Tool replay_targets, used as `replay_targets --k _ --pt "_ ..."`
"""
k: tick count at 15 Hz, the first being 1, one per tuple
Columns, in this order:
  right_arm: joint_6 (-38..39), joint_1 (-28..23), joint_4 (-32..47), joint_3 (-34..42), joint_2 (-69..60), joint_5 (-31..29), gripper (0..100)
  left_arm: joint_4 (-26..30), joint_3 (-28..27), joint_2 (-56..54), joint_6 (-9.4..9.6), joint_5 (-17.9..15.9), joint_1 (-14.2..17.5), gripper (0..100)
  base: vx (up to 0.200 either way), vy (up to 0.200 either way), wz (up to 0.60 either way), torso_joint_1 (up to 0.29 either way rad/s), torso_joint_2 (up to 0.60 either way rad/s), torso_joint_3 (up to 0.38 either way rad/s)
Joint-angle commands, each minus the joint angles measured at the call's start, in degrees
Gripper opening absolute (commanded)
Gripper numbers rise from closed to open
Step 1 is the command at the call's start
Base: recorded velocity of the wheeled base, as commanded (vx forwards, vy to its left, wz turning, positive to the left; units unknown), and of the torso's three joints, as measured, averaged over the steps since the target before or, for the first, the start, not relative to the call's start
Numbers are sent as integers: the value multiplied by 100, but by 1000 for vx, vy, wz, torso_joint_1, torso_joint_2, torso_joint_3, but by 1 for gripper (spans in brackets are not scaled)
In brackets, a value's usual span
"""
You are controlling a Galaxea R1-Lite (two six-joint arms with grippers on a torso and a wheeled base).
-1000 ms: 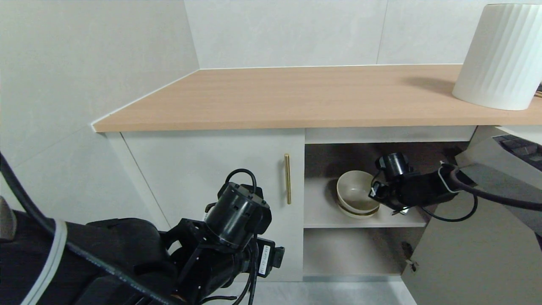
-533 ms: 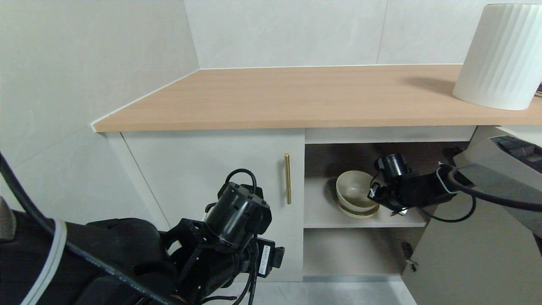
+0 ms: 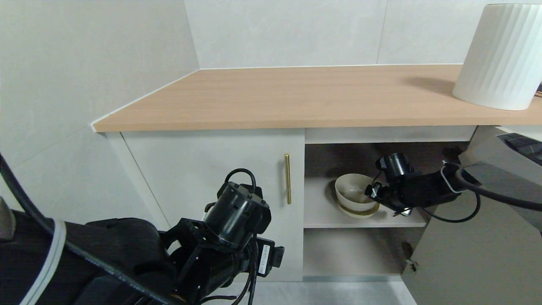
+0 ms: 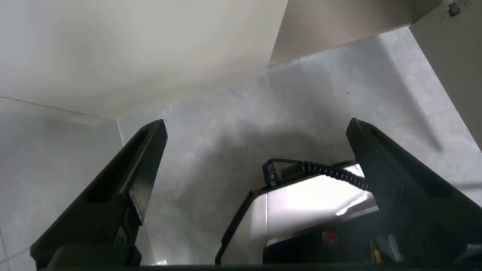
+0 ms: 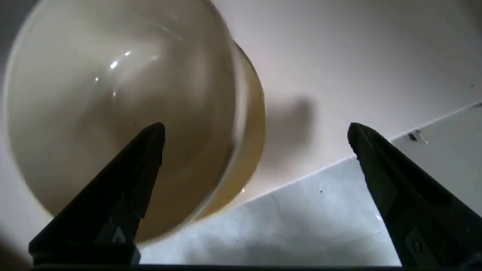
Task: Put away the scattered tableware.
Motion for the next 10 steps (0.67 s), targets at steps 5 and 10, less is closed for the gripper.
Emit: replay_targets --k 5,10 --pt "-779 387 -1 2165 -2200 723 100 7 282 -1157 -201 -8 574 100 0 0 0 0 0 0" --pt "-1746 1178 245 3765 -4678 1321 100 139 844 -2396 -166 -228 1250 100 0 0 0 0 0 0"
